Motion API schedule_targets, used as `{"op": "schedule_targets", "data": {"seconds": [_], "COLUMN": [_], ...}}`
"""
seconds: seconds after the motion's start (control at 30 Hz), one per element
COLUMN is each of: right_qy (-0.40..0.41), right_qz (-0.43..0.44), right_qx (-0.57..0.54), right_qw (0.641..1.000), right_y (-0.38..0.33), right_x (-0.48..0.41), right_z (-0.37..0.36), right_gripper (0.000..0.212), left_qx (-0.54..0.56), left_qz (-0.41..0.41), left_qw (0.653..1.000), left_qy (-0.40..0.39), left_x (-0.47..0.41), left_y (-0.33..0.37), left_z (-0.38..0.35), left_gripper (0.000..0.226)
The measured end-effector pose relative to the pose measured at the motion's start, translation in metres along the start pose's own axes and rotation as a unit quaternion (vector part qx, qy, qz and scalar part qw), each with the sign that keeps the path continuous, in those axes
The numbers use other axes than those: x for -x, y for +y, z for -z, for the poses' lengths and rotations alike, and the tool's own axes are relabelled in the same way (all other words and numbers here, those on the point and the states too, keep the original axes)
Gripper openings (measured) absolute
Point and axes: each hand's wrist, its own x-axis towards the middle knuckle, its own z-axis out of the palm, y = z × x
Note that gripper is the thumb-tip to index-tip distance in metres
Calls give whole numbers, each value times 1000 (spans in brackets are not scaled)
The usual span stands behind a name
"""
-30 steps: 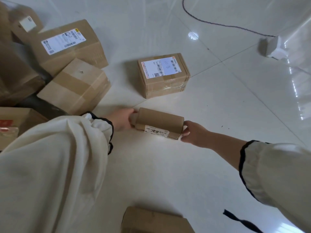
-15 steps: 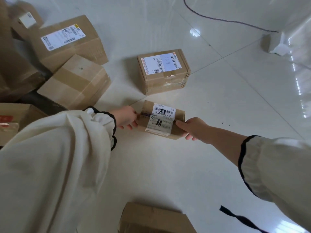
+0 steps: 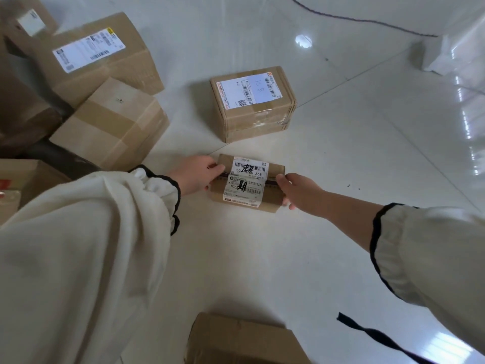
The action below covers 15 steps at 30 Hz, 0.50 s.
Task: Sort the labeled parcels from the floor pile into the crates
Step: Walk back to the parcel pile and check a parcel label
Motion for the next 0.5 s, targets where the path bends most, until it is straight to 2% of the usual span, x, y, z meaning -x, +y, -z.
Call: {"op": "schedule_targets", "data": {"seconds": [0.07, 0.13, 0.2, 0.37, 0.5], "right_qy": [-3, 7, 15, 93, 118], "right_qz": [-3, -5, -6, -23, -34], "right_qx": [0, -3, -18, -79, -137], "right_qw": [1000, 1000, 1000, 992, 983], "right_y": [-4, -7, -11, -24, -53], "right_x": [-3, -5, -6, 19, 84], "right_z": [-9, -12, -6, 26, 77], "right_gripper": [36, 33, 34, 37, 34], "left_qx": [-62, -75, -49, 126, 113], "left_qz": [-14, -13, -1, 43, 23], "left_qw": [998, 996, 996, 987, 988], "left_qy": [25, 47, 70, 89, 104], "left_x": [-2, -4, -7, 10, 60], "left_y": [3, 6, 9, 41, 107], "left_z": [-2, -4, -6, 2, 48], "left_gripper": [29, 28, 26, 31, 31]}}
